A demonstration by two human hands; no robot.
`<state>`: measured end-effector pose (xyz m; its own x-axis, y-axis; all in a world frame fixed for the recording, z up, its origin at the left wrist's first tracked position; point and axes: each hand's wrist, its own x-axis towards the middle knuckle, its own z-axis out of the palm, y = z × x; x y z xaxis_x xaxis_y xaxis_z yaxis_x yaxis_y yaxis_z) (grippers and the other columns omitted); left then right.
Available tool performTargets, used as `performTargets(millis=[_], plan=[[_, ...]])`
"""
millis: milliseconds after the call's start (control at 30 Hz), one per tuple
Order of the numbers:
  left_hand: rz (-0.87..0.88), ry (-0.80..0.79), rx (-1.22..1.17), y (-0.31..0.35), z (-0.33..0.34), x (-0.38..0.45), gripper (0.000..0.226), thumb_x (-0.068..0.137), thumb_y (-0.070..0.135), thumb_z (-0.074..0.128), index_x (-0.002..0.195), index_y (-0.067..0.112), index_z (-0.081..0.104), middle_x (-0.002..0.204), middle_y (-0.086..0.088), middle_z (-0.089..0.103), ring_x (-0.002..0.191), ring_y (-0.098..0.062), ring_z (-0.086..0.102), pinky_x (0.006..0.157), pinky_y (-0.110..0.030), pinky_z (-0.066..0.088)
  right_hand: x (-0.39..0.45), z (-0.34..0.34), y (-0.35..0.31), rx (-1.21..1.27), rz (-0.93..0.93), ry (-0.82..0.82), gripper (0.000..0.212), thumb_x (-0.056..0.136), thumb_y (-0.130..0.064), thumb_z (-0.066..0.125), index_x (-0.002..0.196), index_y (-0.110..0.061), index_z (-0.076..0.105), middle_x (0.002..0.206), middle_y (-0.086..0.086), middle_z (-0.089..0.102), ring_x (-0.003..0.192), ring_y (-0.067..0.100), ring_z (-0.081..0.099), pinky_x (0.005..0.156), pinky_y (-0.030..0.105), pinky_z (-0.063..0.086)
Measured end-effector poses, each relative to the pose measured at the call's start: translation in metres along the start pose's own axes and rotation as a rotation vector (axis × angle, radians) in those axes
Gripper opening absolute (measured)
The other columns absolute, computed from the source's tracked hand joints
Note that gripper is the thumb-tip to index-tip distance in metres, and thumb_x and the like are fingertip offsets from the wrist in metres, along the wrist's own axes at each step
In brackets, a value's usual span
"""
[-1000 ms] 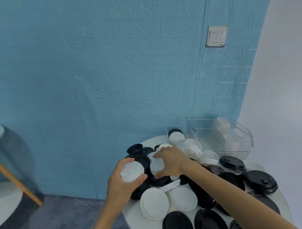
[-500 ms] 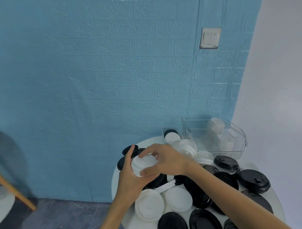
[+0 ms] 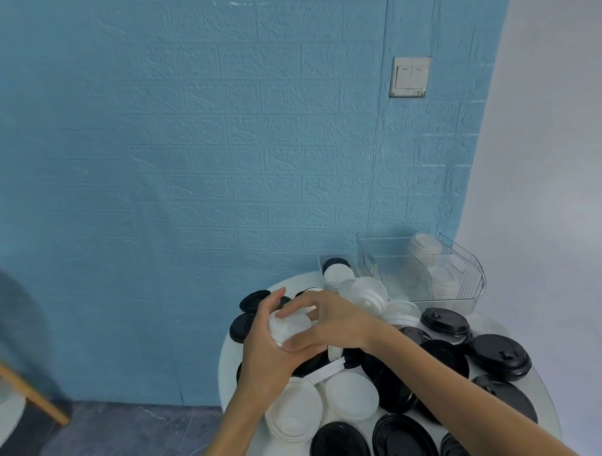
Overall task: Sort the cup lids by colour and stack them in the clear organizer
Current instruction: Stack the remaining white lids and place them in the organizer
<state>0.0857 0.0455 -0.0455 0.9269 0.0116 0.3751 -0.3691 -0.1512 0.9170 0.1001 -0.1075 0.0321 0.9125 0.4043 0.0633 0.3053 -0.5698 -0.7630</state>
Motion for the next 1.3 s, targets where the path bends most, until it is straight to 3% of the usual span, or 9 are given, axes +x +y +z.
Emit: performTargets(millis=[100,200,400,633,800,900,1067,1200,1300], plan=[[-0.010,-0.010,0.071,0.002,-0.002,0.002,0.080,0.056,0.023,0.099,0.122,0.045,0.060,0.113,0.023,0.070,0.106,-0.001,0.066,0.089,-0.024,0.056,0.000,-0.002,0.009,0.074,0.011,0.004,0.048,0.073,-0.034,0.089,0.113,-0.030,0.064,0.123,-0.010,0.066,0.108,0.012,0.067,0.098,0.037,0.055],[-0.023,0.070,0.109,-0.001,-0.007,0.004,0.065,0.060,0.018,0.097,0.112,0.041,0.065,0.104,0.022,0.071,0.098,0.005,0.063,0.077,-0.010,0.048,-0.004,-0.013,0.020,0.089,0.035,0.118,0.043,0.081,-0.034,0.085,0.116,-0.027,0.060,0.121,-0.012,0.064,0.103,0.013,0.067,0.094,0.029,0.053],[-0.077,0.122,0.139,-0.010,-0.011,-0.001,0.065,0.057,0.029,0.098,0.109,0.044,0.062,0.105,0.019,0.068,0.095,0.005,0.061,0.072,-0.011,0.046,-0.015,-0.023,0.051,-0.481,0.199,0.077,0.085,0.071,-0.065,0.080,0.142,-0.030,0.049,0.135,-0.009,0.057,0.124,0.014,0.053,0.108,0.033,0.039],[-0.060,0.087,0.088,-0.005,-0.004,-0.003,0.068,0.062,0.017,0.097,0.116,0.037,0.061,0.113,0.019,0.065,0.100,0.012,0.057,0.078,-0.004,0.045,-0.011,-0.025,0.059,-0.438,0.249,0.194,0.086,0.060,-0.068,0.085,0.129,-0.025,0.057,0.114,-0.012,0.066,0.107,0.010,0.062,0.103,0.034,0.044],[-0.024,0.049,0.010,-0.002,0.001,0.001,0.076,0.056,0.025,0.098,0.119,0.039,0.059,0.113,0.029,0.063,0.105,0.009,0.057,0.087,-0.016,0.046,-0.011,-0.046,0.027,-0.195,0.108,0.272,0.081,0.063,-0.055,0.091,0.128,-0.027,0.052,0.119,-0.016,0.058,0.113,0.006,0.058,0.096,0.023,0.045],[-0.014,0.038,-0.031,-0.001,0.008,0.002,0.085,0.047,0.043,0.093,0.124,0.043,0.056,0.114,0.027,0.065,0.107,0.002,0.062,0.093,-0.027,0.052,-0.011,-0.044,0.007,-0.090,0.086,0.167,0.079,0.065,-0.051,0.091,0.127,-0.029,0.048,0.125,-0.012,0.057,0.114,0.009,0.060,0.097,0.028,0.049],[-0.012,0.021,-0.058,0.003,0.020,-0.001,0.099,0.048,0.038,0.097,0.132,0.049,0.046,0.115,0.024,0.069,0.105,-0.005,0.069,0.092,-0.041,0.059,-0.005,-0.028,-0.004,-0.089,0.080,0.061,0.070,0.067,-0.051,0.090,0.125,-0.038,0.054,0.116,-0.015,0.060,0.095,0.006,0.065,0.087,0.026,0.055],[-0.027,0.031,-0.088,0.007,0.021,-0.001,0.111,0.046,0.039,0.100,0.139,0.052,0.040,0.115,0.040,0.061,0.107,0.007,0.064,0.096,-0.038,0.057,-0.004,-0.020,-0.004,-0.144,0.110,0.046,0.069,0.067,-0.050,0.090,0.127,-0.034,0.060,0.117,-0.012,0.062,0.100,0.015,0.069,0.083,0.026,0.057],[-0.023,0.044,-0.092,0.008,0.019,0.001,0.120,0.042,0.040,0.101,0.140,0.058,0.035,0.125,0.027,0.063,0.117,0.004,0.060,0.101,-0.040,0.055,-0.004,-0.019,-0.004,-0.092,0.113,0.008,0.071,0.066,-0.050,0.091,0.129,-0.037,0.062,0.124,-0.019,0.059,0.107,0.002,0.061,0.089,0.019,0.051]])
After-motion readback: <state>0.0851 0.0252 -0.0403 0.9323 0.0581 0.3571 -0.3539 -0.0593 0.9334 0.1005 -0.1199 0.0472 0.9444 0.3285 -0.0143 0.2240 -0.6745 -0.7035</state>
